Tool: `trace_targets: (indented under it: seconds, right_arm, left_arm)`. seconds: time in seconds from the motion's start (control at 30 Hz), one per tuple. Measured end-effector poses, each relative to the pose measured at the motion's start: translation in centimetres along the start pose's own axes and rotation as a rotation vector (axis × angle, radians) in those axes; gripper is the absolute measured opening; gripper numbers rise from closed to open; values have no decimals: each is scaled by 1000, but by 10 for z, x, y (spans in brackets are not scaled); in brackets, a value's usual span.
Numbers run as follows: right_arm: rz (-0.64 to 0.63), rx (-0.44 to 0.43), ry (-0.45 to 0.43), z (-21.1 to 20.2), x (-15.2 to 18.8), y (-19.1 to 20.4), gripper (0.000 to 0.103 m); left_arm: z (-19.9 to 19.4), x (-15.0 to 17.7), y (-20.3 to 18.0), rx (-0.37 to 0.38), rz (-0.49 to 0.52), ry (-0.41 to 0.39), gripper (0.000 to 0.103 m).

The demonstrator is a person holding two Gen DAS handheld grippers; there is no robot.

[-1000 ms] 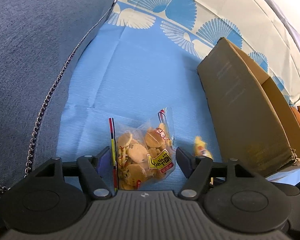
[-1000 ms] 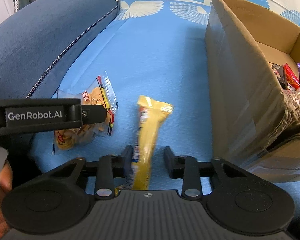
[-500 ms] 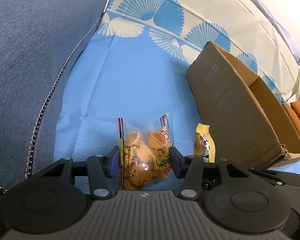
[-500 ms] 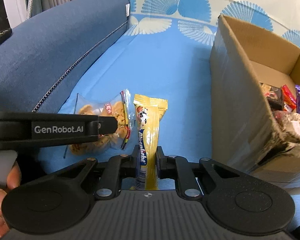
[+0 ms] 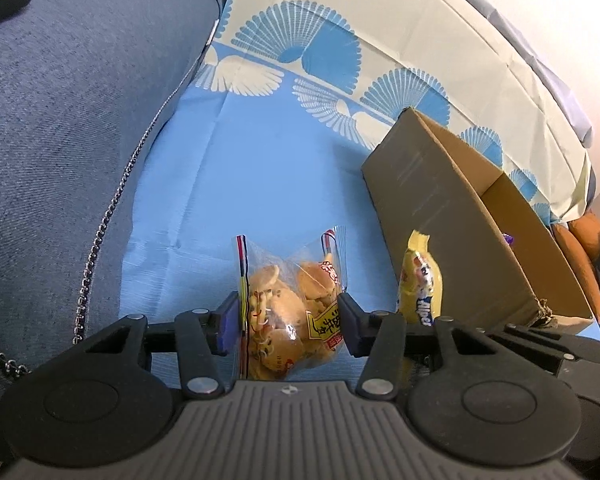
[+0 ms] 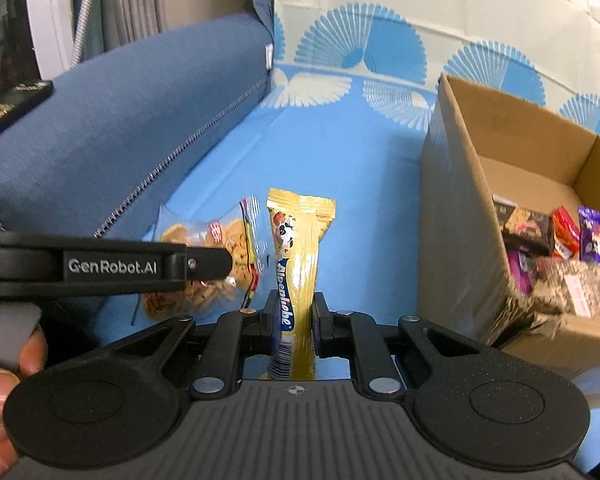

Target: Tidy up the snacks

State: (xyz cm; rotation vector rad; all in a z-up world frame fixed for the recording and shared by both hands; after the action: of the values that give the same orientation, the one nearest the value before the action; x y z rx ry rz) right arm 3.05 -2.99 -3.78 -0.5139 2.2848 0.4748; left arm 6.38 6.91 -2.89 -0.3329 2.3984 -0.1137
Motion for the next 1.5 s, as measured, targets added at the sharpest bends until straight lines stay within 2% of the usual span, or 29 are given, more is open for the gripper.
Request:
trace_targets:
  seconds: [0.23,0.5,0.8,0.9,1.13,1.27,1.33,1.4,1.5]
  right_arm:
    - [-32,-29,-33,-9,-1,1,15]
    - [-5,-64,-89,-27,1,-13,15]
    - [-8,-124,-153,-46,1,-24,15]
    - [4,-154,-189,-55,-2,-27,15]
    - [48,-197,-292,-78,-15,-37,15]
    - [65,-149,-404,-99,-29,-49,15]
    - [96,-105,-462,-111,-35,-62,15]
    - [145,-44,-510,-122,-37,-80,15]
    - [224,69,-560,-138,-37,-109,18]
  left_arm:
    - [4,1,-8,-46,35,6,55]
    - [15,4,-21,-100,98,15,55]
    - [17,9,-38,-149,199,-21,55]
    - [14,6,-39,-169,196,-26,55]
    - [1,-7,-29,-238,81,22,55]
    - [-16,-35,-50,-231,70,-31,55]
    - [-25,-55,-75,-202,85,-77,55]
    - [-35,-73,-104,-160,109,-130,55]
    - [-52,-95,-159,-44,159,-206,57]
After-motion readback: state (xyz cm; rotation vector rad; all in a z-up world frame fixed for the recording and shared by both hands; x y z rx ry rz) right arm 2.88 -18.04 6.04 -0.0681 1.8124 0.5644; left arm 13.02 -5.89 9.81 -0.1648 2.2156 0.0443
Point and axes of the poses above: each gripper's, at about its wrist camera, not at the fingertips, and z roughly the way its jaws point, y to its left, x to its underside, the point moved 5 cm from there along z, roughly the way its jaws point, and after that the axes turned 15 degrees about -x, right-handed, at the moved point
